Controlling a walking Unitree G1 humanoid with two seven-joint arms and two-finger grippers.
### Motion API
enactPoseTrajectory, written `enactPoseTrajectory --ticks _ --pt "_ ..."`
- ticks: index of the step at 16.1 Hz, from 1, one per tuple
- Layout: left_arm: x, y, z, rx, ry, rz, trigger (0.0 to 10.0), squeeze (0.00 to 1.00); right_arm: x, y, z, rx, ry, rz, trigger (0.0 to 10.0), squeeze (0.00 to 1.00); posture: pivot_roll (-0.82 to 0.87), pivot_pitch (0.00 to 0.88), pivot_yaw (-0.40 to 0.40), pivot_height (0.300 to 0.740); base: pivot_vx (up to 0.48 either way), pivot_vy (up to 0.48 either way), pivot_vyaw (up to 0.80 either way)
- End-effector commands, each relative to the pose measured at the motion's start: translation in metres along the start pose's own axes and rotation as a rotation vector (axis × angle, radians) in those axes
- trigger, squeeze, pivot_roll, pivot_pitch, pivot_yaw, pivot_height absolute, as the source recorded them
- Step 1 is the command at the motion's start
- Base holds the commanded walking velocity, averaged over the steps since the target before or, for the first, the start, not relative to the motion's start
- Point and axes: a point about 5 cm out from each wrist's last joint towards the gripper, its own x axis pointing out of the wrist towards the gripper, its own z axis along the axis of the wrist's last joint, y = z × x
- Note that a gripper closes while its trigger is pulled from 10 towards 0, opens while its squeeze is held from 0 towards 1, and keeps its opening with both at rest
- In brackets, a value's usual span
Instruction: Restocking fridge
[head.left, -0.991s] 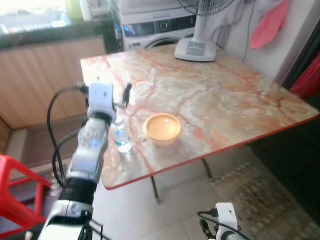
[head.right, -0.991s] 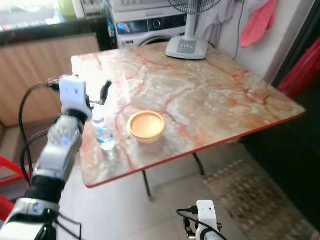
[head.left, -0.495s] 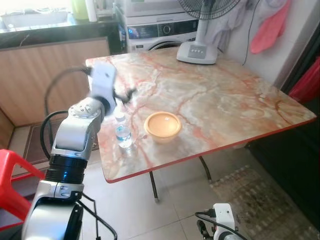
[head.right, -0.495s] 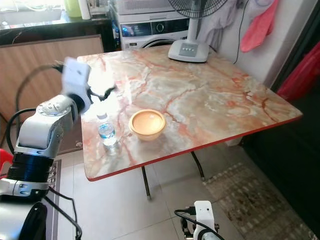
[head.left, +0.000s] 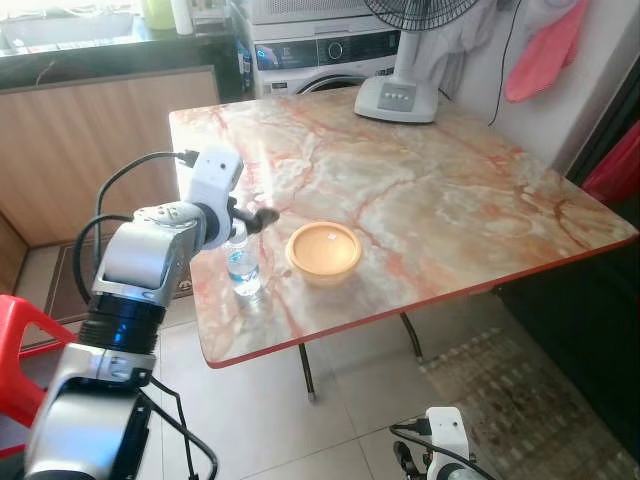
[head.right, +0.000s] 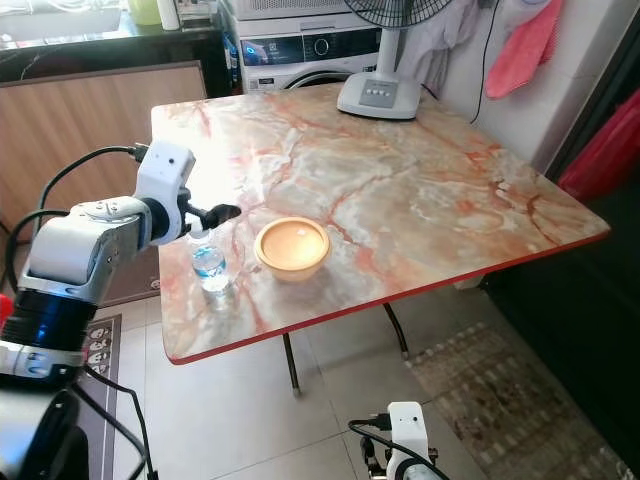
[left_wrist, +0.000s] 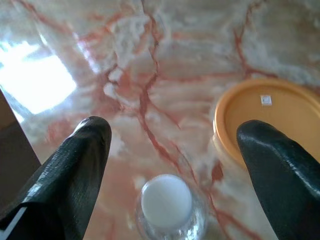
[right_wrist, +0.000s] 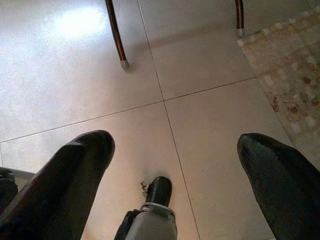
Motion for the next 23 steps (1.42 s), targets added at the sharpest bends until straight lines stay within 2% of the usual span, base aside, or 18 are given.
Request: enactPoseTrajectory --ticks 1,8,14,16,17,18,19,20,21,22,23 --pt "-0.001 -0.002 0.006 0.002 0.011 -0.02 10.0 0.0 0.0 0.0 0.001 -0.015 0.008 0.007 10.0 0.0 0.15 0.0 -0.023 0.74 0.0 0.0 0.0" --pt "-0.004 -0.001 0.004 0.031 0.078 -0.049 10.0 0.0 0.0 0.0 0.001 -0.019 0.009 0.013 10.0 0.0 0.17 0.0 -0.024 0.74 0.0 0.0 0.0" --pt "-0.01 -0.005 -0.007 0.058 0.12 -0.077 10.0 0.0 0.0 -0.001 0.002 -0.03 0.014 0.021 10.0 0.0 0.18 0.0 -0.028 0.74 0.0 0.0 0.0" --pt "-0.012 -0.003 -0.008 0.057 0.129 -0.061 4.7 0.0 0.0 -0.001 0.002 -0.03 0.013 0.022 10.0 0.0 0.18 0.0 -0.028 0.74 0.0 0.0 0.0" --pt "-0.012 -0.002 -0.009 0.047 0.132 -0.059 6.1 0.0 0.0 -0.001 0.002 -0.03 0.013 0.022 10.0 0.0 0.18 0.0 -0.028 0.74 0.0 0.0 0.0" --pt "-0.012 0.0 -0.011 0.047 0.14 -0.053 6.6 0.0 0.0 -0.001 0.002 -0.031 0.013 0.022 10.0 0.0 0.18 0.0 -0.028 0.74 0.0 0.0 0.0" --pt "-0.012 0.0 -0.012 0.05 0.143 -0.048 6.0 0.0 0.0 -0.001 0.002 -0.031 0.014 0.022 10.0 0.0 0.18 0.0 -0.029 0.74 0.0 0.0 0.0" --pt "-0.013 0.0 -0.013 0.052 0.143 -0.042 4.9 0.0 0.0 -0.001 0.002 -0.031 0.013 0.022 10.0 0.0 0.18 0.0 -0.029 0.74 0.0 0.0 0.0" --pt "-0.013 0.001 -0.013 0.053 0.143 -0.037 4.9 0.0 0.0 -0.001 0.002 -0.032 0.014 0.023 10.0 0.0 0.18 0.0 -0.029 0.74 0.0 0.0 0.0" --pt "-0.012 0.002 -0.014 0.048 0.143 -0.027 3.8 0.0 0.0 -0.001 0.002 -0.033 0.014 0.023 10.0 0.0 0.18 0.0 -0.033 0.74 0.0 0.0 0.0" --pt "-0.012 0.002 -0.015 0.048 0.142 -0.034 4.1 0.0 0.0 -0.001 0.002 -0.032 0.013 0.023 10.0 0.0 0.18 0.0 -0.033 0.74 0.0 0.0 0.0"
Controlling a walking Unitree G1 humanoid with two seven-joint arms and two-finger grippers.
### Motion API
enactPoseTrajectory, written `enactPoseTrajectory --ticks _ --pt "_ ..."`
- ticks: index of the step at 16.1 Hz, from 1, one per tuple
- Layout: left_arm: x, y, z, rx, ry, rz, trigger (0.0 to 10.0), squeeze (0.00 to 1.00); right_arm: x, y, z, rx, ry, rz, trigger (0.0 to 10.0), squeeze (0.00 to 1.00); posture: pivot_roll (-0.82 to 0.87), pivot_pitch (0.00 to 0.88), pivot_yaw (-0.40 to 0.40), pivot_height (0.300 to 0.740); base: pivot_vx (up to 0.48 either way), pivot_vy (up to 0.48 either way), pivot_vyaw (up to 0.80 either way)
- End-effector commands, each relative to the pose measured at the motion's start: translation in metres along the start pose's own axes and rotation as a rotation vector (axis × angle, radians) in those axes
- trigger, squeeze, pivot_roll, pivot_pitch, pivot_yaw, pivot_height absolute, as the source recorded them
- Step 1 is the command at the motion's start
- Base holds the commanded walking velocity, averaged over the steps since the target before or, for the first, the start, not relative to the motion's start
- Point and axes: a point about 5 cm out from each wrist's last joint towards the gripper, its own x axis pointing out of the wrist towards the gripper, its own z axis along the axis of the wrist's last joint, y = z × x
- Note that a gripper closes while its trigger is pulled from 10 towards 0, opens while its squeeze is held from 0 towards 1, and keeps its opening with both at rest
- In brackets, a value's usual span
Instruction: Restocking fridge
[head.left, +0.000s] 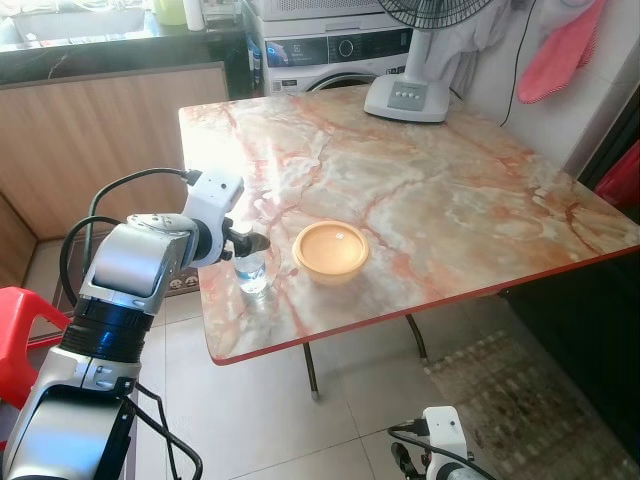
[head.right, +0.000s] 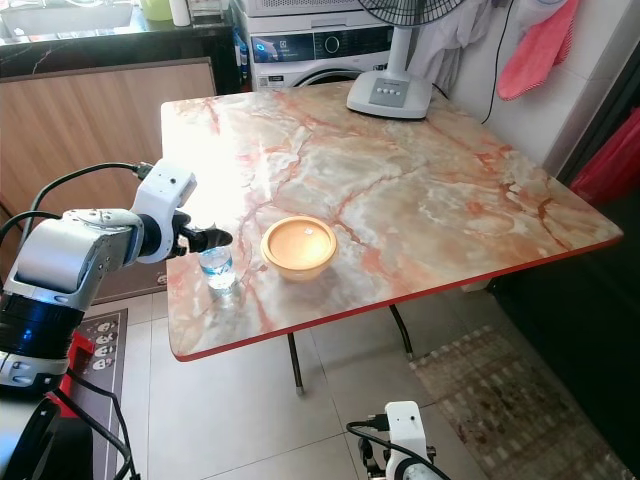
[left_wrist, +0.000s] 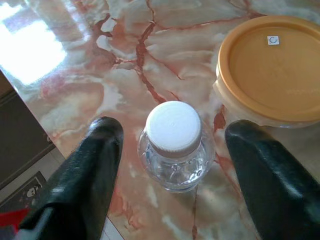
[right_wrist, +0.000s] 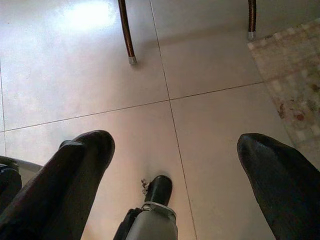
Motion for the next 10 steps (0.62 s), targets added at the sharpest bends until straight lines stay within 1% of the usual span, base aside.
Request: enactPoseTrajectory --ticks 1,2,8,10 --pt "-0.002 0.0024 -0.0014 0.003 0.001 0.009 6.0 0.0 0.0002 -0.0013 0.0013 -0.004 0.006 0.0 10.0 0.0 0.18 0.0 -0.033 0.74 0.0 0.0 0.0" --pt "-0.0012 0.0019 -0.0018 0.001 0.001 0.015 10.0 0.0 0.0002 -0.0014 0.0014 -0.005 0.007 0.001 10.0 0.0 0.18 0.0 -0.035 0.74 0.0 0.0 0.0" --pt "0.0018 0.0055 -0.0032 -0.01 -0.002 0.034 10.0 0.0 0.0001 -0.002 0.0015 -0.008 0.007 0.001 10.0 0.0 0.18 0.0 -0.038 0.74 0.0 0.0 0.0" --pt "0.0029 0.0072 -0.0035 -0.013 -0.016 0.047 10.0 0.0 0.0001 -0.002 0.0015 -0.009 0.007 0.002 10.0 0.0 0.18 0.0 -0.04 0.74 0.0 0.0 0.0"
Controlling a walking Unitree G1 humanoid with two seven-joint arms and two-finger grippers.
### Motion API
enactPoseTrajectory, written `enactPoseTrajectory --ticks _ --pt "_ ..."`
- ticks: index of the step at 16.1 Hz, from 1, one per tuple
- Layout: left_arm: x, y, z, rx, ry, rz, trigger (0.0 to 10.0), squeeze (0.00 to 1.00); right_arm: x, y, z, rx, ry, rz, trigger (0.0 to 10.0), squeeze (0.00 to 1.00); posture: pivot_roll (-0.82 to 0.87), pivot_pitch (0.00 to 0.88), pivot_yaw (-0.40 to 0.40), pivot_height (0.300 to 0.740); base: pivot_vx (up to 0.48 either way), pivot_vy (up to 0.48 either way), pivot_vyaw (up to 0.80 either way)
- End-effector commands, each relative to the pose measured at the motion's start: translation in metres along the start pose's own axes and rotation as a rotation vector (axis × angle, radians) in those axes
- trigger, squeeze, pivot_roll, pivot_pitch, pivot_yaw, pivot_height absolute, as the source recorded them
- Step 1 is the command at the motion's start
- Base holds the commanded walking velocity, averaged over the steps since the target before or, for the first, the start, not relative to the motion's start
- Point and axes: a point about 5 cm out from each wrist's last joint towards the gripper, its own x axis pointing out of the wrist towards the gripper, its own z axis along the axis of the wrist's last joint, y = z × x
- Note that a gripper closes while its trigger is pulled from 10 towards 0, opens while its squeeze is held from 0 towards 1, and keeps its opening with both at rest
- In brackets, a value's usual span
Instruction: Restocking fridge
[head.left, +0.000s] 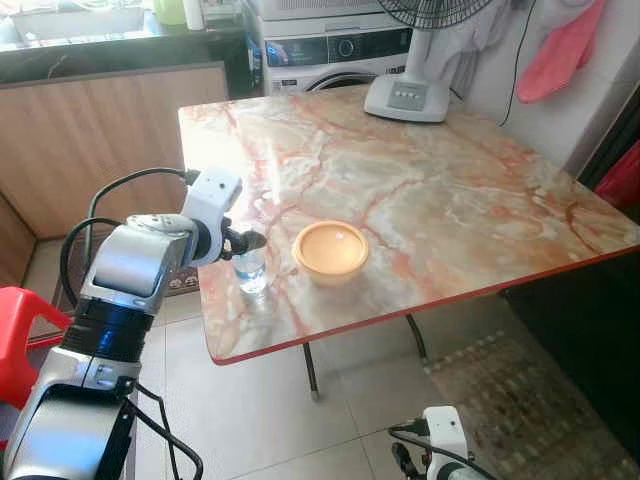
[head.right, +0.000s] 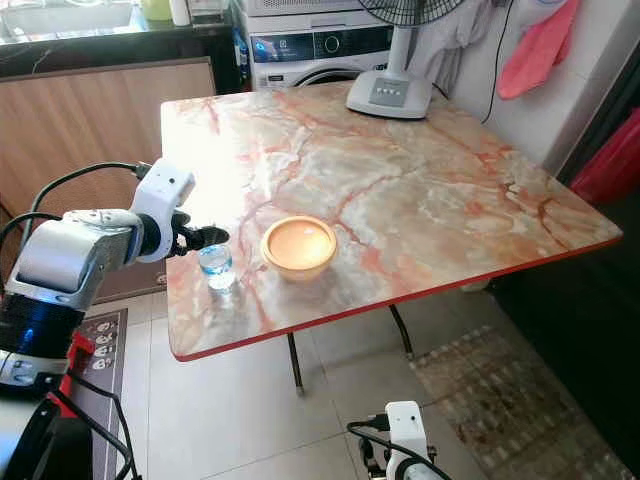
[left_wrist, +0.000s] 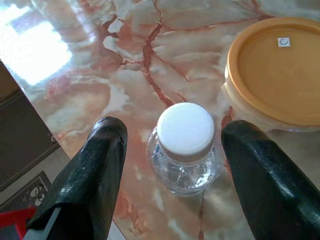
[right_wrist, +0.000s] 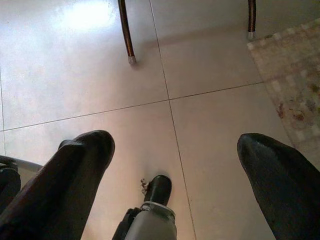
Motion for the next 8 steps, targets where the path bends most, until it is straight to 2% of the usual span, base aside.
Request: enactPoseTrajectory --ticks 1,4,5,6,7,8 --pt "0.0001 0.0044 -0.0016 -0.015 -0.004 0.028 10.0 0.0 0.0002 -0.0012 0.0014 -0.006 0.006 0.002 10.0 0.0 0.17 0.0 -0.039 0.74 0.0 0.0 0.0" --pt "0.0024 0.0019 -0.0032 -0.021 -0.002 0.014 9.8 0.0 0.0002 -0.0015 0.0014 -0.006 0.006 0.001 10.0 0.0 0.17 0.0 -0.04 0.74 0.0 0.0 0.0" --pt "0.003 0.0014 -0.0035 -0.021 -0.002 0.013 6.4 0.0 0.0002 -0.0016 0.0015 -0.008 0.007 0.001 10.0 0.0 0.17 0.0 -0.04 0.74 0.0 0.0 0.0" --pt "0.0032 0.0009 -0.0035 -0.024 -0.005 0.01 2.2 0.0 0.0002 -0.0016 0.0015 -0.007 0.007 0.001 10.0 0.0 0.17 0.0 -0.04 0.74 0.0 0.0 0.0" --pt "0.0035 -0.0003 -0.0035 -0.022 -0.007 0.004 0.0 0.0 0.0002 -0.0016 0.0015 -0.007 0.007 0.001 10.0 0.0 0.17 0.0 -0.04 0.74 0.0 0.0 0.0" --pt "0.0042 -0.0013 -0.0037 -0.023 -0.008 -0.003 0.0 0.0 0.0002 -0.0016 0.0015 -0.008 0.007 0.001 10.0 0.0 0.17 0.0 -0.04 0.74 0.0 0.0 0.0"
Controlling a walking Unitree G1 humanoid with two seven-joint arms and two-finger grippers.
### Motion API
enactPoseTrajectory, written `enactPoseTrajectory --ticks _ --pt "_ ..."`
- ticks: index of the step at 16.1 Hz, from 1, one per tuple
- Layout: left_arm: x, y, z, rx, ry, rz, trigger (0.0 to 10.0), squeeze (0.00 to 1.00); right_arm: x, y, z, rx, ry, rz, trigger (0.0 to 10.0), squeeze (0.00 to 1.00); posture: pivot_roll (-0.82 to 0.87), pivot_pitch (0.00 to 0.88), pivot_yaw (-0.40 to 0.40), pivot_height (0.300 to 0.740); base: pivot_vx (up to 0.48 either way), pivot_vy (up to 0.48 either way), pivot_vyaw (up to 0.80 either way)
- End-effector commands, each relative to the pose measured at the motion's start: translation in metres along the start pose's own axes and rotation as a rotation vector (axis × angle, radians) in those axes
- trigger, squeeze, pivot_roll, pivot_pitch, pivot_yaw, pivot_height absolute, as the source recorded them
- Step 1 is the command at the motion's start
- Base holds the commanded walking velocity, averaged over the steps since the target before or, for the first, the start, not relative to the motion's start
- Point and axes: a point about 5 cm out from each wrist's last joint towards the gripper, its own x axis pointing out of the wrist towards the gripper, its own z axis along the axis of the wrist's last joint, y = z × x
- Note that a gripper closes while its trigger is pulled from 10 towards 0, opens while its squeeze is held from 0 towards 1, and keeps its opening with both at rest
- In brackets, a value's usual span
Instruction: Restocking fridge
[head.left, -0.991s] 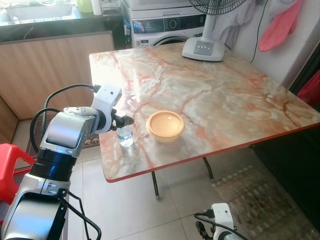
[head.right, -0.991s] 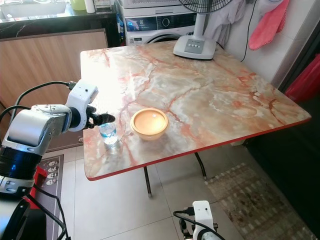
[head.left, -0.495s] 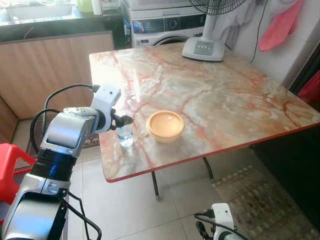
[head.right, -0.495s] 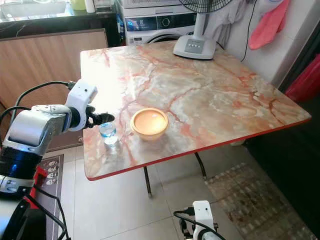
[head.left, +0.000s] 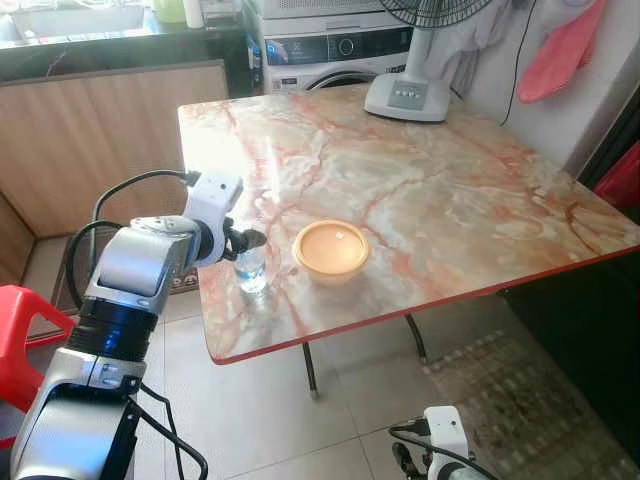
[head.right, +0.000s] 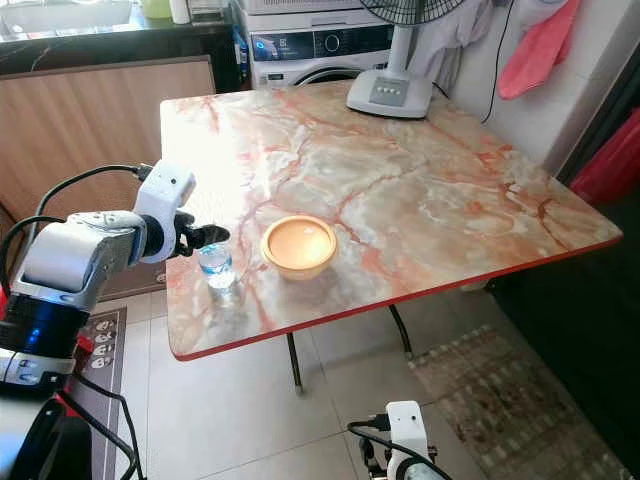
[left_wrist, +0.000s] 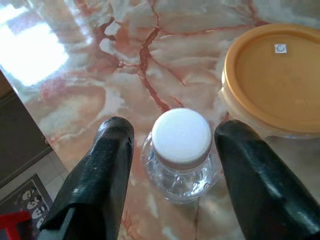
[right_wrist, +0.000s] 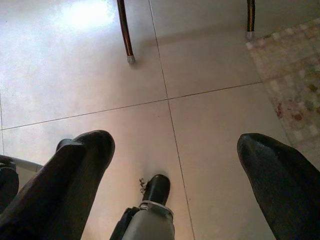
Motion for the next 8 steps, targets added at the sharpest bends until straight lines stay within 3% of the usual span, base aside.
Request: enactPoseTrajectory --ticks 1,8 --pt "0.0016 0.0003 -0.0049 -0.004 0.014 0.002 0.0 0.0 0.0003 -0.0006 0.0011 -0.007 0.008 0.002 10.0 0.0 0.17 0.0 -0.039 0.74 0.0 0.0 0.0" --pt "0.0023 -0.0018 -0.0106 -0.022 0.031 -0.014 0.0 0.0 0.0003 -0.0004 0.0008 -0.007 0.012 0.005 10.0 0.0 0.17 0.0 -0.038 0.74 0.0 0.0 0.0"
